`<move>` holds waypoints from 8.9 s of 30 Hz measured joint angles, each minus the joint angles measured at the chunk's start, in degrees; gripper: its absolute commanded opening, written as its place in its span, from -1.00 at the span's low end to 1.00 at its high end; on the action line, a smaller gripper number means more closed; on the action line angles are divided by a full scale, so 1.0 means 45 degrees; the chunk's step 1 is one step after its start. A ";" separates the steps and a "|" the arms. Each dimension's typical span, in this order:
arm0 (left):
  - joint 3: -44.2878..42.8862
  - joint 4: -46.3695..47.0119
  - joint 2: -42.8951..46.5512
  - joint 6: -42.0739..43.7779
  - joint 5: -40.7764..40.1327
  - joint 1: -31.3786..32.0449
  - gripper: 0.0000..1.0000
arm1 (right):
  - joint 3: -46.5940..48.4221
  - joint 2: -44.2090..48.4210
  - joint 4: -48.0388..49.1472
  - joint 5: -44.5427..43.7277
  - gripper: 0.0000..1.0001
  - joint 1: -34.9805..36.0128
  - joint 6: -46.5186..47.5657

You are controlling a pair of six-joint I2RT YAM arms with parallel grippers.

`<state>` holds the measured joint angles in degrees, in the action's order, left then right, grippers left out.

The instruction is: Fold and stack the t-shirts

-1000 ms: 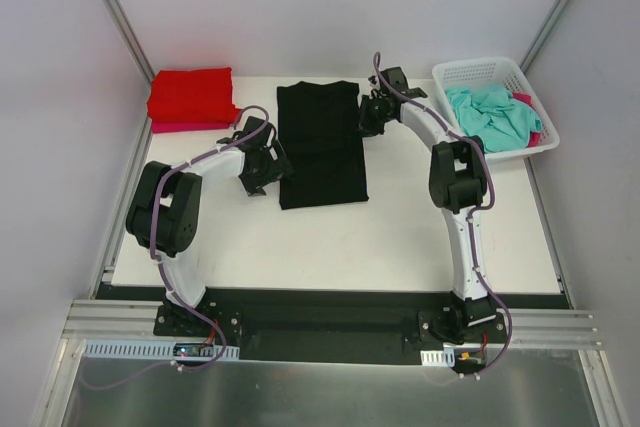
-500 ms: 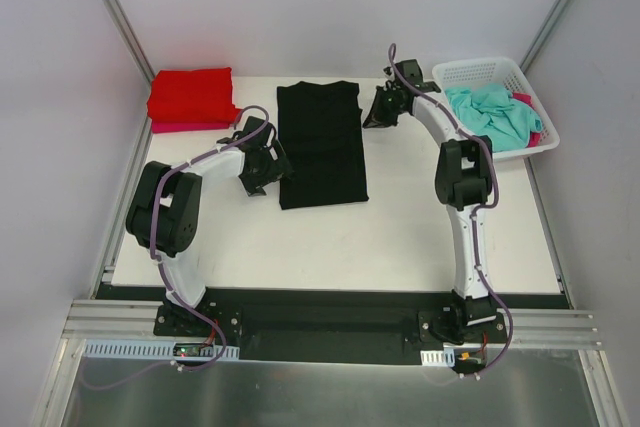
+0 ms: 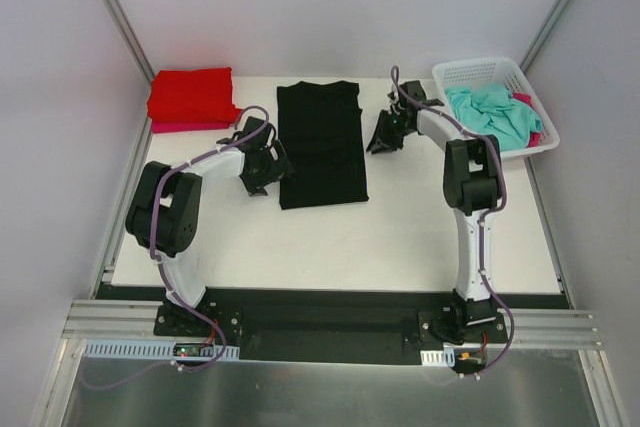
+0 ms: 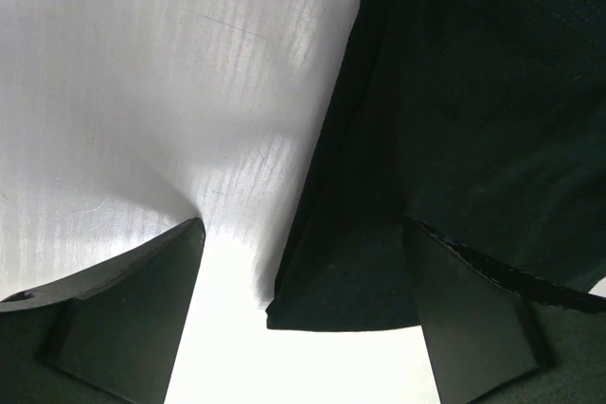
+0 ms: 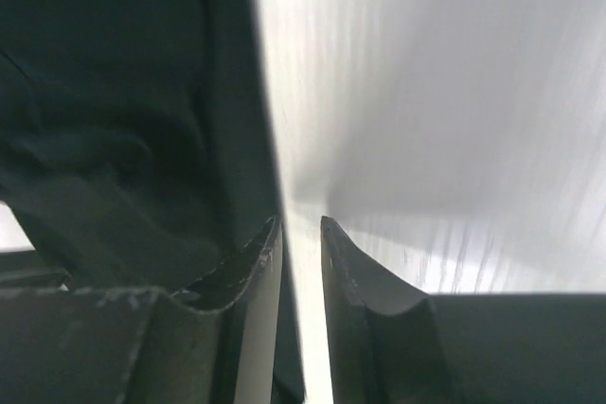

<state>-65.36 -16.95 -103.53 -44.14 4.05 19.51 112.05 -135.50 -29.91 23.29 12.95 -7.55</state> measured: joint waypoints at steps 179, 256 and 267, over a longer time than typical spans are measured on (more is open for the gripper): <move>-0.2963 -0.3677 0.1768 0.0068 -0.2526 0.2016 -1.00 | -0.7198 0.8626 -0.0277 -0.4911 -0.99 0.3449 -0.0539; 0.1991 0.0845 0.5746 0.1642 -0.3361 0.1477 0.98 | 0.1467 0.0126 0.1103 0.2259 -0.98 0.4813 0.1637; 0.1991 0.0427 0.5853 0.1642 -0.3361 0.1477 0.98 | 0.3298 -0.1812 0.1593 0.1588 -0.99 0.3575 0.1205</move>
<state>-56.40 -15.03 -77.19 -36.75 -11.07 26.15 126.89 -143.65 -22.74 30.44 29.04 -2.13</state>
